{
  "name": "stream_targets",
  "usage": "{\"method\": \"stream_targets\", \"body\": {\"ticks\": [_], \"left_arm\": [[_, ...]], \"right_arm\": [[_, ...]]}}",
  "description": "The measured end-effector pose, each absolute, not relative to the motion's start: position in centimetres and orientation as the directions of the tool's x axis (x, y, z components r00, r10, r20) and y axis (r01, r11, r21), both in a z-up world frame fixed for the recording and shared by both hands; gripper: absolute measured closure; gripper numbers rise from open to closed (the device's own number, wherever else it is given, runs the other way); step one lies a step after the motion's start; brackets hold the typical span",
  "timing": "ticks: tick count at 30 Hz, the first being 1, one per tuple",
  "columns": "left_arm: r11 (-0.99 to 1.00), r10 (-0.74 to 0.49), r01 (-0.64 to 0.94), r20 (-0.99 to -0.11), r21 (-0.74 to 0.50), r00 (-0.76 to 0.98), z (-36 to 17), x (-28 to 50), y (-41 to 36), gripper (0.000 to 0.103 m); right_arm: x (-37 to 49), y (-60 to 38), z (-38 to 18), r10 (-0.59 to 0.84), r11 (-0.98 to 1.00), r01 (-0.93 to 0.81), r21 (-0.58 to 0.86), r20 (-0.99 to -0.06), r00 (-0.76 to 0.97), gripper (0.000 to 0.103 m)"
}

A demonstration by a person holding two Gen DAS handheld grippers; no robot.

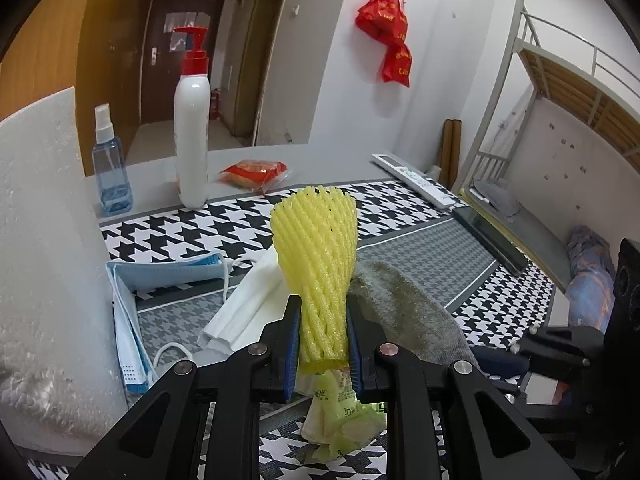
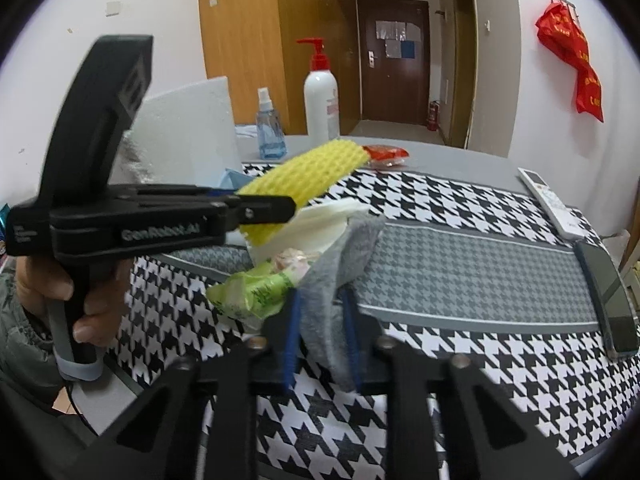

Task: Organize soft objects
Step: 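Close the left tool on the yellow foam net while the right tool grasps the grey cloth, then lift the yellow foam net with the left tool and lower it into the white foam box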

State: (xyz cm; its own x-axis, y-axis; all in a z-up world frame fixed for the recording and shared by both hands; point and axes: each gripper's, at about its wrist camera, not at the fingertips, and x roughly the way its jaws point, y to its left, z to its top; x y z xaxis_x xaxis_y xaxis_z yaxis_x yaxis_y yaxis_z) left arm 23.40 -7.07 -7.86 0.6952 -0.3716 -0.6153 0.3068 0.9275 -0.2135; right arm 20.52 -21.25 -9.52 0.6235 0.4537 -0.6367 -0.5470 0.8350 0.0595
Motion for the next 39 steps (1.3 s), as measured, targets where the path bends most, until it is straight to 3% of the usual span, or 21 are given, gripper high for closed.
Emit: {"method": "stream_targets", "body": {"ticks": [2,5,19,39], "left_arm": [[0.929,-0.368,0.307,-0.614,-0.207,0.698,-7.9,23.3,-7.1,0.081],[0.93,-0.365,0.31,-0.612,-0.2,0.701,-7.9,23.1,-7.1,0.081],[0.93,-0.363,0.33,-0.523,-0.158,0.771,-5.1,20.2,-7.0,0.081],[0.955,-0.283,0.29,-0.453,-0.056,0.846,-1.2,16.3,-6.2,0.081]], "right_arm": [[20.6,-21.1,-9.7,0.457,0.833,-0.55,0.065,-0.643,0.615,0.094],[20.6,-21.1,-9.6,0.47,0.827,-0.557,0.078,-0.64,0.608,0.097],[19.7,-23.5,-5.3,0.45,0.869,-0.491,0.065,-0.514,0.73,0.097],[18.6,-23.4,-1.1,0.425,0.886,-0.464,0.008,-0.418,0.803,0.097]]}}
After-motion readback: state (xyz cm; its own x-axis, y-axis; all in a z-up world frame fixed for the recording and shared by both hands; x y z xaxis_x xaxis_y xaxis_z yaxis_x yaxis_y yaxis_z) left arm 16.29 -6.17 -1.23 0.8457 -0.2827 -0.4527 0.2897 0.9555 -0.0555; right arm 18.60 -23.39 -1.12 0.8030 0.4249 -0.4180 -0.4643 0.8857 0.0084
